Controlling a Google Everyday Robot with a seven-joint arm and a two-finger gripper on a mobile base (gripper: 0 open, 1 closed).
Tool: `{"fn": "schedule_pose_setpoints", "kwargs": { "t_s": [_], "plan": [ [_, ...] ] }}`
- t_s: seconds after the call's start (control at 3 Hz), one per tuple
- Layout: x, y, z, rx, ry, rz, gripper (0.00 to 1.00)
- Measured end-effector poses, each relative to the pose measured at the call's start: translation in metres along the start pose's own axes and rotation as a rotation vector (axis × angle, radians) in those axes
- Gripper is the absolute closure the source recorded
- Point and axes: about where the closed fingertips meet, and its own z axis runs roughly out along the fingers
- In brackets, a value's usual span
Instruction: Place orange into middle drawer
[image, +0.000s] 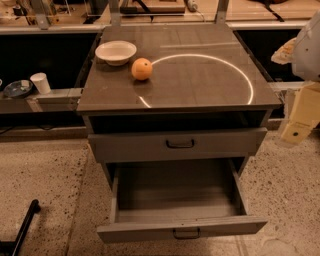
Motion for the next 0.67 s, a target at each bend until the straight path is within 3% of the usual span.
{"fn": "schedule_pose_setpoints", "kwargs": {
  "t_s": [0.33,0.67],
  "plan": [
    [0.000,0.000,0.000,0.000,0.000,0.000,0.00],
    [-0.017,-0.006,0.018,-0.023,-0.044,-0.017,0.00]
  ]
}}
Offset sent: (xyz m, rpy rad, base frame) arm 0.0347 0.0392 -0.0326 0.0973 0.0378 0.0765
